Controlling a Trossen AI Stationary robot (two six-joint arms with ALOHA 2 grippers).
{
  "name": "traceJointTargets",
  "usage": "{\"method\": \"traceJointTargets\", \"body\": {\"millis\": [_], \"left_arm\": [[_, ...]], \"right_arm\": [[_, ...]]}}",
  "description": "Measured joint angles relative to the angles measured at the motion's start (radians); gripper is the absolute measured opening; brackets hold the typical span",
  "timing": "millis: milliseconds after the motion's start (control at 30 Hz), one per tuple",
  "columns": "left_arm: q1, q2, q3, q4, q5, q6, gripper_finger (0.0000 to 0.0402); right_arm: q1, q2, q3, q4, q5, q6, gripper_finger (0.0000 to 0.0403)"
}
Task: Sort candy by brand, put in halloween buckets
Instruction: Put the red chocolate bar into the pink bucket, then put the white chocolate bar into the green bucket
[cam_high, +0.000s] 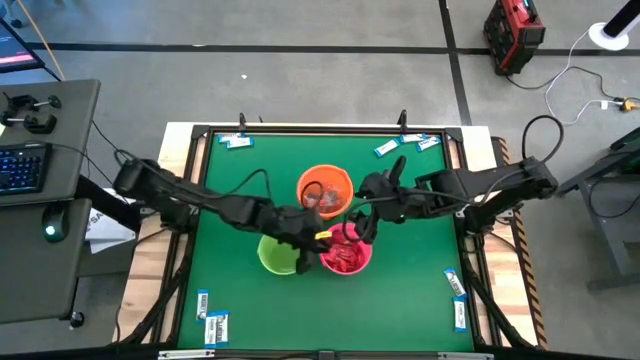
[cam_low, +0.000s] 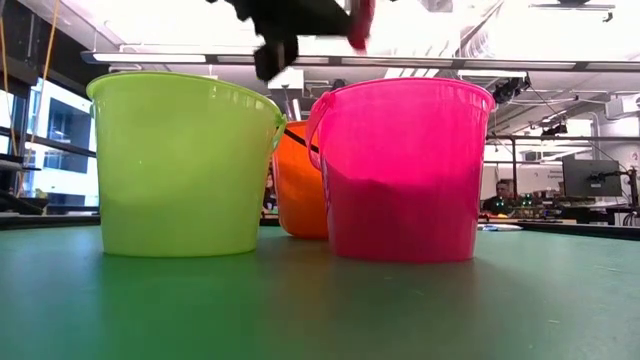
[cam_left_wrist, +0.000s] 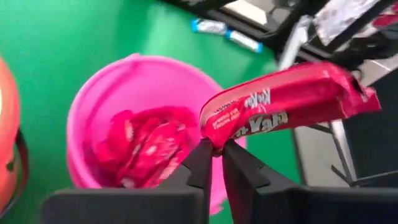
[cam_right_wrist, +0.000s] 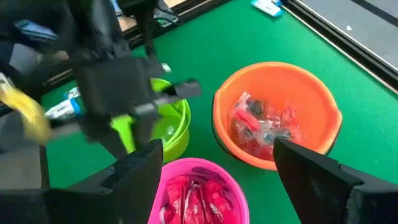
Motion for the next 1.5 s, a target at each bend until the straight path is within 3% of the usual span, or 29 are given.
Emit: {"method": "traceJointTargets", "body": {"millis": [200, 400, 500, 600, 767, 933, 1100, 1267, 1367, 1500], "left_arm": [[0.038, 0.036, -0.001, -0.009, 0.09, -0.027, 0.0097], [0.034, -0.026, -0.001, -0.026, 0.08, 0.005, 0.0184], [0.04, -0.099, -0.001, -0.112, 0.089, 0.002, 0.0212], [0.042, -0.212, 0.0, -0.229, 0.046, 0.009, 0.0223], [0.057, -0.403, 0.0, -0.338, -0.141, 0.069, 0.0225], [0.15, -0.541, -0.04, -0.361, -0.151, 0.064, 0.0225], [0.243, -0.642, -0.184, -0.28, -0.103, 0.05, 0.0225], [0.335, -0.68, -0.386, 0.01, -0.025, -0.054, 0.0225], [0.405, -0.657, -0.468, 0.152, -0.001, -0.121, 0.0225], [0.511, -0.611, -0.488, 0.191, 0.037, -0.153, 0.0225]], "right_arm": [[0.0, 0.0, 0.0, -0.005, 0.007, 0.026, 0.0298], [-0.004, 0.001, -0.001, -0.007, 0.027, 0.027, 0.0298], [-0.007, 0.001, -0.002, -0.04, 0.077, 0.092, 0.0298], [-0.024, 0.001, -0.002, -0.136, 0.097, 0.233, 0.0298], [-0.075, 0.003, -0.002, -0.416, 0.107, 0.479, 0.0298], [-0.149, -0.013, -0.075, -0.576, 0.122, 0.614, 0.0298], [-0.25, -0.066, -0.304, -0.444, -0.022, 0.714, 0.0298], [-0.361, -0.104, -0.54, -0.168, -0.143, 0.792, 0.0298], [-0.474, -0.108, -0.615, -0.022, -0.161, 0.787, 0.0298], [-0.682, -0.106, -0.671, 0.142, -0.164, 0.716, 0.0298]]}}
